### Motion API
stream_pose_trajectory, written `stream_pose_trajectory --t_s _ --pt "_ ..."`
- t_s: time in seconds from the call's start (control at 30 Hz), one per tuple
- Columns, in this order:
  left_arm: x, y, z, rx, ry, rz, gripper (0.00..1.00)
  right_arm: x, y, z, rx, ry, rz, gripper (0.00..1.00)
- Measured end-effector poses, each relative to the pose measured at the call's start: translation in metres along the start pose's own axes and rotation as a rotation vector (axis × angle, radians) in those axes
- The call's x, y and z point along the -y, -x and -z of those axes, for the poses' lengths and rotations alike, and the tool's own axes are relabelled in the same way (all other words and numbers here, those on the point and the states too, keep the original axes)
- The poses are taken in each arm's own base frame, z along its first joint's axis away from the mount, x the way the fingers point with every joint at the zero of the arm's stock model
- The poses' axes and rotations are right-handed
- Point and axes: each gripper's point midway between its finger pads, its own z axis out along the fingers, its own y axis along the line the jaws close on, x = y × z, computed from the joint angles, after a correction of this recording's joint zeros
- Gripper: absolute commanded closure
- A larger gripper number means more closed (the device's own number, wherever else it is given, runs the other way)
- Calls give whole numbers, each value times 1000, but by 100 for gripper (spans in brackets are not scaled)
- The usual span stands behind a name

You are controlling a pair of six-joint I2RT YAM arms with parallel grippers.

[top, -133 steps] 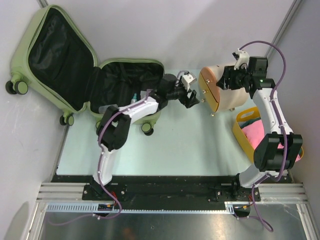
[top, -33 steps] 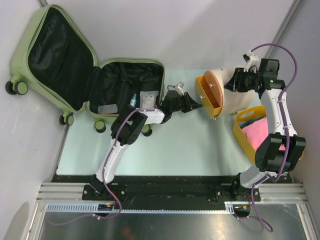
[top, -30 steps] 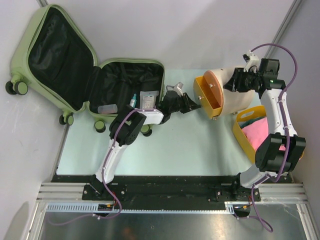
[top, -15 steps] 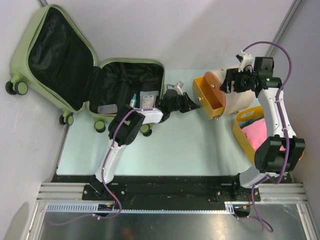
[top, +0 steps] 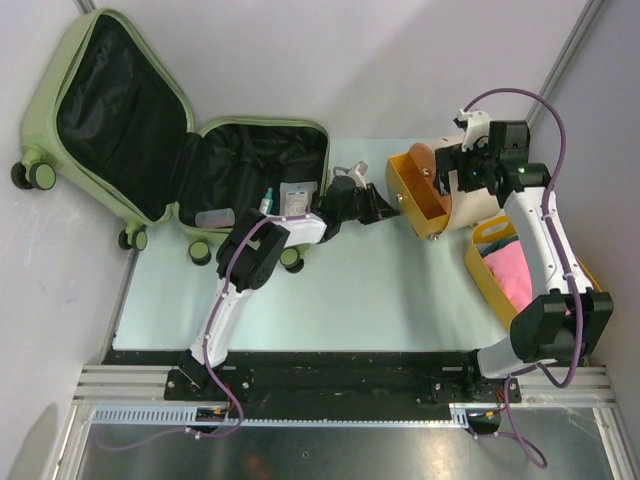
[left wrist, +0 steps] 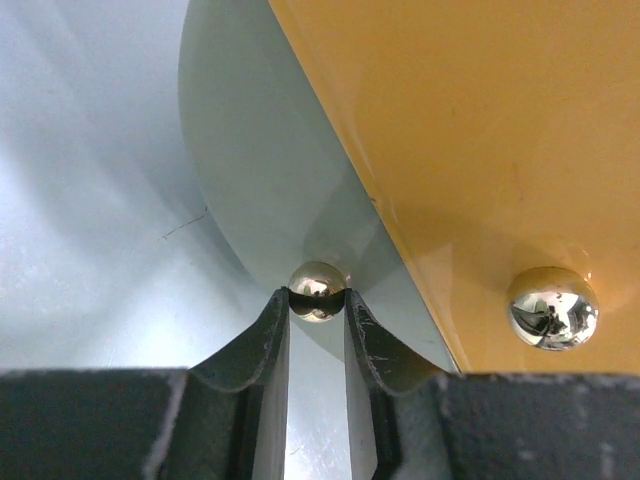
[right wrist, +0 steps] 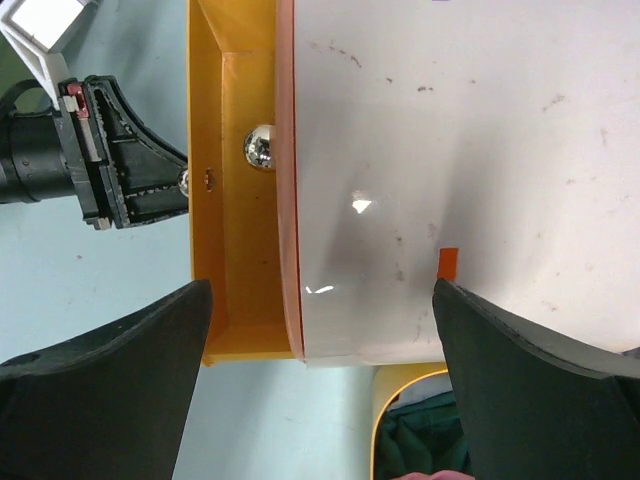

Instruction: Open, take out, and arrange the luggage

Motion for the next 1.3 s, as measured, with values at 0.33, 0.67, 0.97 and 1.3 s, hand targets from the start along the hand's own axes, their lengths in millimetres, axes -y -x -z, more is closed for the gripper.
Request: stream_pose_trajectory --t_s 0.33,0.67,0.97,1.3 --pt "-1 3 -3 -3 7 4 100 -21 22 20 88 25 131 8" --pt "-1 3 -3 -3 7 3 100 -100 47 30 186 194 246 32" --pt "-1 4 -3 -2 7 1 100 -126 -5 -24 -3 212 291 58" --pt "-1 4 -3 -2 7 1 100 -99 -54 -75 -181 44 357 62"
